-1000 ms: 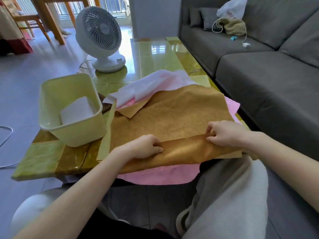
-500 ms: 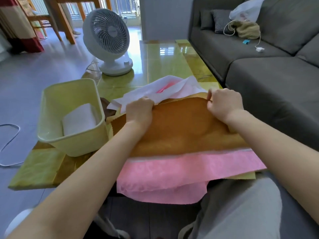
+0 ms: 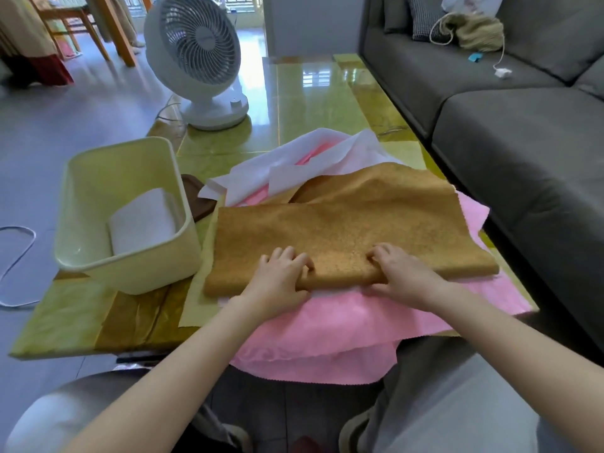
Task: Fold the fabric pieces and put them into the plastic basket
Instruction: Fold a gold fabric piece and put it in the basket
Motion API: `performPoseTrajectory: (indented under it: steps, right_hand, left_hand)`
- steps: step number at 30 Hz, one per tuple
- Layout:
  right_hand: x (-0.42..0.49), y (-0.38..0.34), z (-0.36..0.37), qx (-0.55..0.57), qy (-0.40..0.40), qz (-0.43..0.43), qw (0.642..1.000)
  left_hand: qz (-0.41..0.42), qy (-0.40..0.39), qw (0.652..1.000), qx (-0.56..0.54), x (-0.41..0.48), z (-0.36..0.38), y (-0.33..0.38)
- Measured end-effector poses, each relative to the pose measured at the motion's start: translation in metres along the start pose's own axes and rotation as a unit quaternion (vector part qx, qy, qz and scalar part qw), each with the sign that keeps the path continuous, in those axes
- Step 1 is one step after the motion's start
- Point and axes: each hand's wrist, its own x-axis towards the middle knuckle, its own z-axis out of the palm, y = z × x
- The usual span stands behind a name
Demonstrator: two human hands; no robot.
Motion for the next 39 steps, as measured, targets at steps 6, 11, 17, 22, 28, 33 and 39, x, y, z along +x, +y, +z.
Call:
performPoseTrajectory:
  steps: [6, 11, 17, 22, 28, 33, 39]
  right_hand:
    - [-0.008, -0.001, -0.003, 0.009, 0.172, -0.023, 0.985]
    - [-0.025, -0.008, -0.015, -0.042, 0.224, -0.049, 0.972]
    - [-0.052, -0.006, -0.001, -0.063, 0.134, -0.066, 0.987]
    - [-0.059, -0.010, 0.000, -0.046, 0.052, -0.052, 0.996]
    - [-0.020, -0.021, -0.004, 0.011, 0.112, -0.038, 0.993]
    - [0.015, -0.025, 0.001, -0.014, 0.058, 0.022, 0.998]
    - [0.030, -0.020, -0.001, 0.033, 0.028, 0.059, 0.997]
  left_hand:
    - [-0.004, 0.082, 0.997, -0.010, -0.003, -0.001, -0.001]
    - [0.004, 0.076, 0.996, -0.048, -0.021, -0.015, 0.010]
    - [0.029, -0.005, 1.000, -0.008, -0.046, -0.009, 0.019]
    - [0.033, -0.028, 0.998, -0.049, -0.051, -0.004, 0.016]
    - [0.023, 0.059, 0.997, -0.048, -0.017, -0.002, -0.003]
    - [0.018, 0.020, 0.999, 0.025, 0.014, 0.003, -0.014]
    - [-0.071, 0.016, 0.958, 0.279, 0.033, -0.016, -0.030]
